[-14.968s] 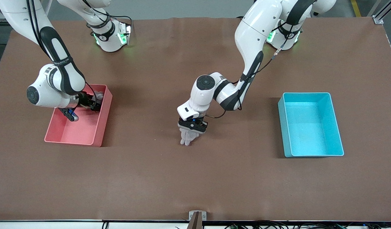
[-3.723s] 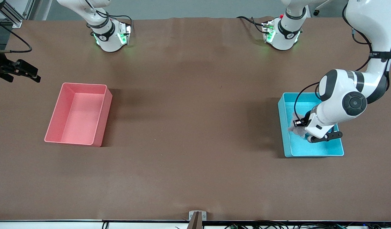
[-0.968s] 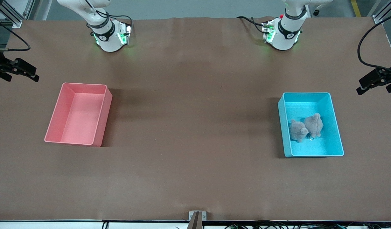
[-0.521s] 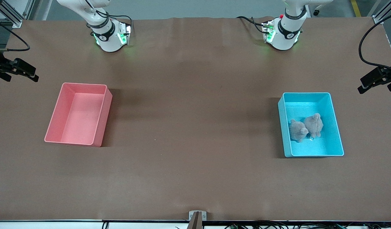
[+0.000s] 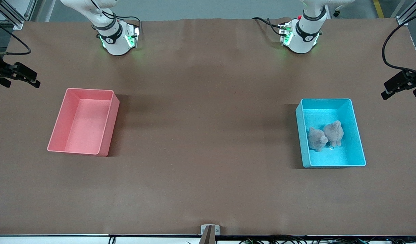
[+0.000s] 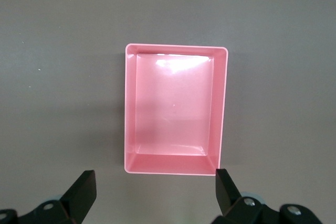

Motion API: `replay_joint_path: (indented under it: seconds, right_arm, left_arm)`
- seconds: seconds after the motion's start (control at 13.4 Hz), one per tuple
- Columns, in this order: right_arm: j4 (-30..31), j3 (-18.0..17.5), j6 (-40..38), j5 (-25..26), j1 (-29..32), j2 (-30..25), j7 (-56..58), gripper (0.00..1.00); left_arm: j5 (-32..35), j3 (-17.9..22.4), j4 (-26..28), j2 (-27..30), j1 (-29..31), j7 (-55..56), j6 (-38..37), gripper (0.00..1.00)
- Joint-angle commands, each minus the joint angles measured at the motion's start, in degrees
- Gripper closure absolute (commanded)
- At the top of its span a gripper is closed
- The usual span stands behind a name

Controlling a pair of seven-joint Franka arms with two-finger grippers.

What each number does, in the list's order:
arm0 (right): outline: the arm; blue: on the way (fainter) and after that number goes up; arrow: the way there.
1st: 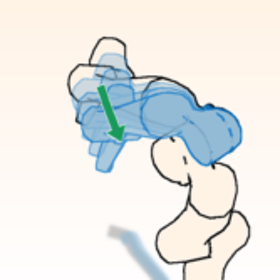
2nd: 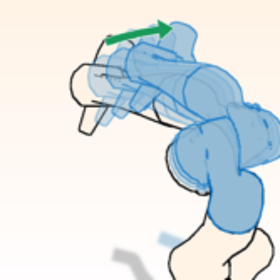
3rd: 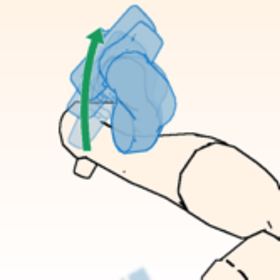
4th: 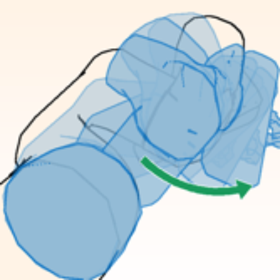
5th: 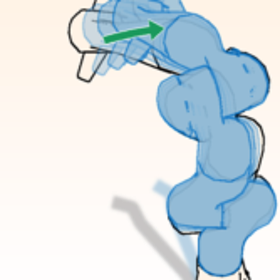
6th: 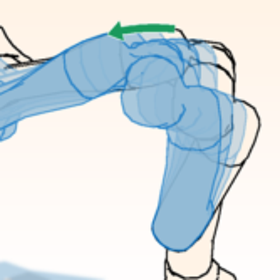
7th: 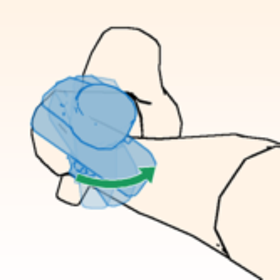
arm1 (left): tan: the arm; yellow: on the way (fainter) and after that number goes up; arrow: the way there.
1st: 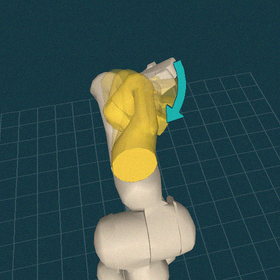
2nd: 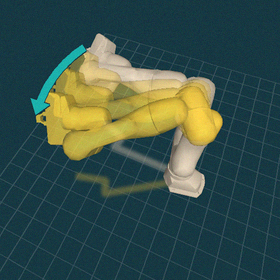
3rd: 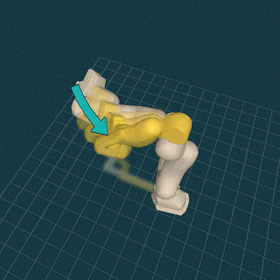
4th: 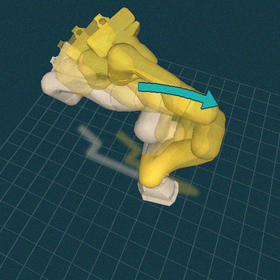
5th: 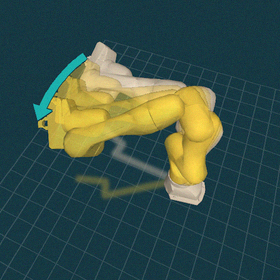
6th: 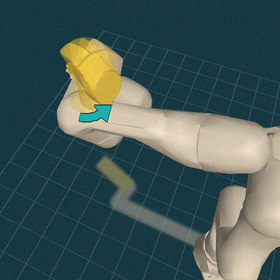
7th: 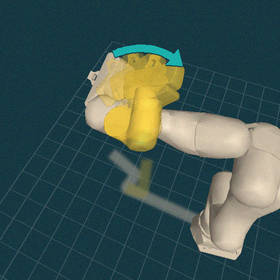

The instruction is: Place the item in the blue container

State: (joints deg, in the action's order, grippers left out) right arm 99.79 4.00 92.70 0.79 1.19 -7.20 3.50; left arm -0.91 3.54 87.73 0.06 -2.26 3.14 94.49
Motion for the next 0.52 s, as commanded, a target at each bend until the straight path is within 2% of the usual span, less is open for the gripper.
replay_joint_path:
  seconds: [0.0, 0.45]
  right_arm:
    - [1.37, -0.04, 0.55, 0.44, 0.22, -1.68, 0.37, 0.00]
    - [1.46, -0.04, 0.46, 0.44, 0.22, -1.68, 0.37, 0.00]
  left_arm:
    - [-0.85, 0.32, -0.89, 0.03, -0.46, -0.07, -0.89, 0.00]
    - [-0.76, 0.32, -0.98, 0.03, -0.46, -0.33, -0.89, 0.00]
